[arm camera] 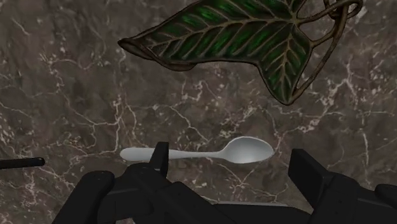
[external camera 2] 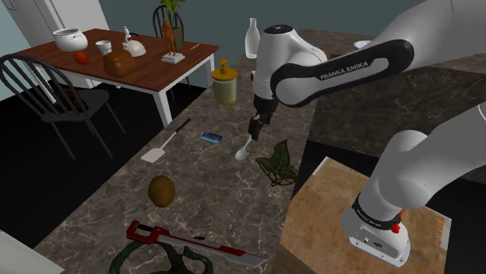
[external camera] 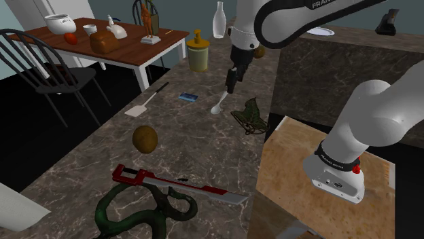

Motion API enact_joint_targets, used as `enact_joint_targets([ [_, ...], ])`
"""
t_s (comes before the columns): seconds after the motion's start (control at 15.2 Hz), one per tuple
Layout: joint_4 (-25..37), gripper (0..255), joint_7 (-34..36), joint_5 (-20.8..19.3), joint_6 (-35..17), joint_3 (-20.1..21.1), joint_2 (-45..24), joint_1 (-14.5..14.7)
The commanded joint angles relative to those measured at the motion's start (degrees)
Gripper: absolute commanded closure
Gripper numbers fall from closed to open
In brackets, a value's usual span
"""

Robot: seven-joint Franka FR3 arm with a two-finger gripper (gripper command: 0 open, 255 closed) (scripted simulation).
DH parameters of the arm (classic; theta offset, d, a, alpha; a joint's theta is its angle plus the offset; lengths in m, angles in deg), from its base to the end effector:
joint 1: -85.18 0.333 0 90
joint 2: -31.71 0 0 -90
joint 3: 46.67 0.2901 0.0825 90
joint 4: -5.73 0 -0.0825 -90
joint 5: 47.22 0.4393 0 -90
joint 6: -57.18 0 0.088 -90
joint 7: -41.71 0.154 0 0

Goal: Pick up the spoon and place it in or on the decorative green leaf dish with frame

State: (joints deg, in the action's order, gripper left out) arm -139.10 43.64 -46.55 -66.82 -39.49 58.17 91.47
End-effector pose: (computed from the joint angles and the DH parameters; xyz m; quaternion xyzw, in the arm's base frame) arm 0.4611 0.1059 0.3471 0.9943 0.0922 0.0501 0.0166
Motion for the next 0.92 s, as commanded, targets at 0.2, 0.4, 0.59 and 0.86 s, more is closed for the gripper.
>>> enact_joint_targets([
  [0.2,1.5,0,-0.2,-0.5,-10.6,1.9,-9.9,1.1],
  [0.4,3.2,0,0.2,-1.4,-16.2,3.2,-16.1,1.6],
  [0.59,3.0,0,0.6,-2.0,-18.3,3.3,-18.0,1.6],
  [0.86,2.5,0,1.3,-2.9,-21.6,3.5,-20.8,1.3],
])
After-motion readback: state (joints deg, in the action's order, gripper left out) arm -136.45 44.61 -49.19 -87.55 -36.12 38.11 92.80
